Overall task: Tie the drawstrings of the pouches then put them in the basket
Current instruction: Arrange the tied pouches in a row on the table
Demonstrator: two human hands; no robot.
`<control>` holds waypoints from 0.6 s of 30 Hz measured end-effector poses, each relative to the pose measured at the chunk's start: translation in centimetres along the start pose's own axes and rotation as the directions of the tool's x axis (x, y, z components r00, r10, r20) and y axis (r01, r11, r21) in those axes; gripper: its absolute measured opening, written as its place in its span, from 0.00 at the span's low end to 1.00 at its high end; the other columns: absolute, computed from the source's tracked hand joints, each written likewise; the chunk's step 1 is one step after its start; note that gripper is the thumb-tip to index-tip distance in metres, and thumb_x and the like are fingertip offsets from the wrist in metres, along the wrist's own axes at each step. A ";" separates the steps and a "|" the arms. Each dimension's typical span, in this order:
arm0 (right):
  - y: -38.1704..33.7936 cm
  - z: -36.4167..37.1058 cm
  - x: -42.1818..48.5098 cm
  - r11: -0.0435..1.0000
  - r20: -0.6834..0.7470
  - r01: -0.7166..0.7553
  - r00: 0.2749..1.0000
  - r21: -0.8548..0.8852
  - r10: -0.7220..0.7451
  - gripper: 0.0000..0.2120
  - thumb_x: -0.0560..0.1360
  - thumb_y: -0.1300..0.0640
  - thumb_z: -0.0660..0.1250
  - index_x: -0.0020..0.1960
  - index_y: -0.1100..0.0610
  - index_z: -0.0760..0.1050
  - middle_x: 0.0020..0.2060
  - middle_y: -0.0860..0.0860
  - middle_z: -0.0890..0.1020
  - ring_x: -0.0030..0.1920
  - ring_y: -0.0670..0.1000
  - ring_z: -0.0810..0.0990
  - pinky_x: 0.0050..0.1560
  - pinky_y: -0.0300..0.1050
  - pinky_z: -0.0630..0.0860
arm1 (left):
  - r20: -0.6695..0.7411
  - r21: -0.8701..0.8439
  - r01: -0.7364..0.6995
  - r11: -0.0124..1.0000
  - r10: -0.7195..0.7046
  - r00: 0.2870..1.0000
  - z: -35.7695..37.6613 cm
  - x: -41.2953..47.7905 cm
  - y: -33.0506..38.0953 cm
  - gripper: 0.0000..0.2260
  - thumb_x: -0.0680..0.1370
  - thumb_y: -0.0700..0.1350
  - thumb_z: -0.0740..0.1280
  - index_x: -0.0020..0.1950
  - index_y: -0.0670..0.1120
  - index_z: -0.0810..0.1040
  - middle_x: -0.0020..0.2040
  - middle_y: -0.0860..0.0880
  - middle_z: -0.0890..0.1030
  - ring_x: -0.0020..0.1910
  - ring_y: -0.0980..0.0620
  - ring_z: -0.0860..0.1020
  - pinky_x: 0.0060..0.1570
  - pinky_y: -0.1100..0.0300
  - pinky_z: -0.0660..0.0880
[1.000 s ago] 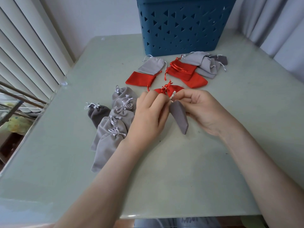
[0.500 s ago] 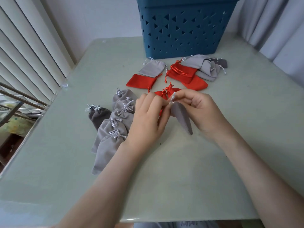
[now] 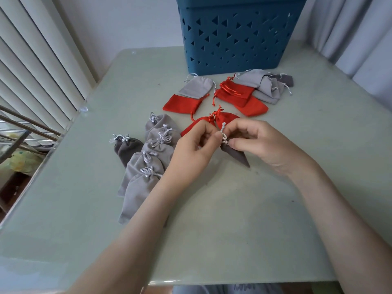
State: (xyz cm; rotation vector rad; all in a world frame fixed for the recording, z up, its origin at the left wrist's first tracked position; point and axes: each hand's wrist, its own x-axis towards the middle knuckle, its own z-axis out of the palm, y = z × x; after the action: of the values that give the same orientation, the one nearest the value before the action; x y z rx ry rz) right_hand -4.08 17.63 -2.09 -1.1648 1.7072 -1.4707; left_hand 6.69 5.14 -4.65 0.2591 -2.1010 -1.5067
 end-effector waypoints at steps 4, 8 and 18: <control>0.2 0.1 0.1 0.999 -0.003 -0.015 1.000 0.044 0.016 0.04 0.74 0.64 0.67 0.43 0.57 0.77 0.36 0.43 0.80 0.41 0.42 0.77 0.45 0.31 0.72 | 0.000 -0.057 0.011 0.998 -0.011 1.000 0.0 0.1 -0.1 0.09 0.73 0.53 0.63 0.39 0.49 0.73 0.36 0.50 0.75 0.39 0.45 0.72 0.45 0.42 0.71; 0.3 0.1 0.2 0.992 -0.004 -0.030 1.000 0.122 0.030 0.04 0.73 0.60 0.65 0.44 0.59 0.77 0.37 0.44 0.81 0.41 0.42 0.77 0.44 0.30 0.71 | 0.012 -0.109 0.018 0.994 -0.017 1.000 0.1 0.1 0.3 0.07 0.75 0.48 0.65 0.40 0.46 0.73 0.37 0.49 0.75 0.39 0.45 0.70 0.44 0.50 0.69; 0.5 0.1 0.3 0.978 0.048 -0.094 0.995 0.185 0.087 0.01 0.70 0.61 0.66 0.40 0.57 0.75 0.33 0.47 0.80 0.38 0.43 0.77 0.42 0.31 0.71 | 0.058 -0.140 0.037 0.989 -0.029 0.998 -0.1 0.0 0.3 0.08 0.73 0.50 0.67 0.39 0.47 0.74 0.33 0.57 0.75 0.37 0.52 0.71 0.43 0.53 0.70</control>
State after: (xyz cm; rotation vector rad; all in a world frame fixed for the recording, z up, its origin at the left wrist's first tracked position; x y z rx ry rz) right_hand -4.26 17.33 -2.51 -0.9975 1.5378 -1.5059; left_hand 6.79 5.13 -4.30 0.2026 -2.0301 -1.6914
